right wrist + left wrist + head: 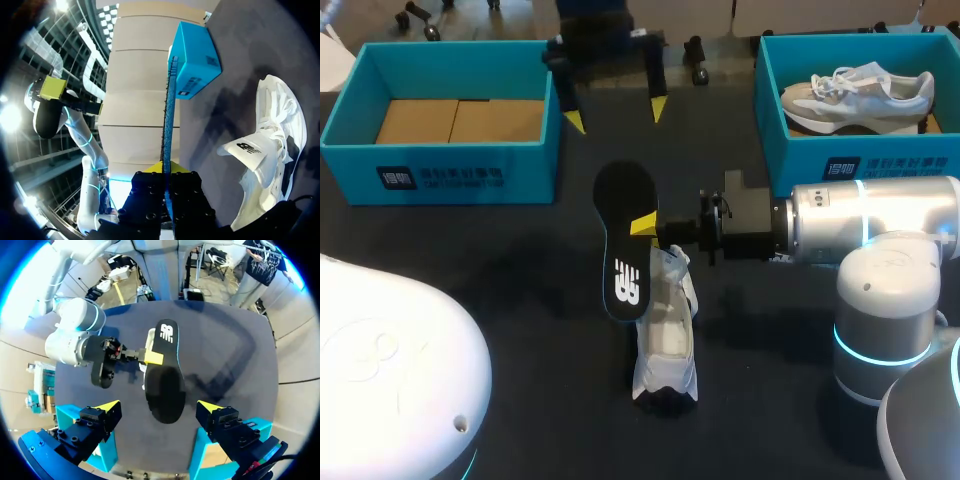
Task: Take the shoe out of the shoebox, open the shoe tongue, remove and reinsert the insole, then place the shoe into the shoebox
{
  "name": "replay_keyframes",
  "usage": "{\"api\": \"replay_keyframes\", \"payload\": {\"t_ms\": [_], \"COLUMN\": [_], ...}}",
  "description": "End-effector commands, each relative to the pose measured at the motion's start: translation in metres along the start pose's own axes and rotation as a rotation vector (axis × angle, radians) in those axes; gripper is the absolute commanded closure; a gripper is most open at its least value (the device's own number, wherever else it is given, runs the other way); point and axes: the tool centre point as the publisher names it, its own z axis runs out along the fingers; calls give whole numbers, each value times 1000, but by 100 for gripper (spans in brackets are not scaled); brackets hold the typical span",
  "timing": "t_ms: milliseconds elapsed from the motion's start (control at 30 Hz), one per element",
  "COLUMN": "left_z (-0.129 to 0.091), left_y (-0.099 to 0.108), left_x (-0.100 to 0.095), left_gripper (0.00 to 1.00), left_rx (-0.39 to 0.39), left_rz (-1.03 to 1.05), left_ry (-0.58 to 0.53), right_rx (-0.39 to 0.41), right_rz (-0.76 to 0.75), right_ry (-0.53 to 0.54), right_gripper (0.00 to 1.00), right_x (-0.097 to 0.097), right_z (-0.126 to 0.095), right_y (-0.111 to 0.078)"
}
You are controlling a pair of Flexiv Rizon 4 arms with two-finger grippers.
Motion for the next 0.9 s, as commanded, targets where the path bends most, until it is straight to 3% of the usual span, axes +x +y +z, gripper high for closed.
{"api": "replay_keyframes", "payload": {"t_ms": [33,333,533,667,900], "left_z": [7,18,7,-3,-6], "left_y": [-3,-1,0,0,-4], "left_x": [-12,-27,-14,0,21], "left_gripper": [0,0,0,0,0], "left_rx": [-11,-23,-35,-39,-66], "left_rz": [12,35,32,36,79], "left_ry": [99,109,29,-74,-386], "right_rx": [-4,-4,-4,-4,-4], "right_rz": [0,0,0,0,0], "right_ry": [-2,-2,-2,-2,-2], "right_gripper": [100,100,100,100,100], "right_x": [0,0,0,0,0], "right_z": [2,2,2,2,2], "right_y": [-1,-1,-1,-1,-1]}}
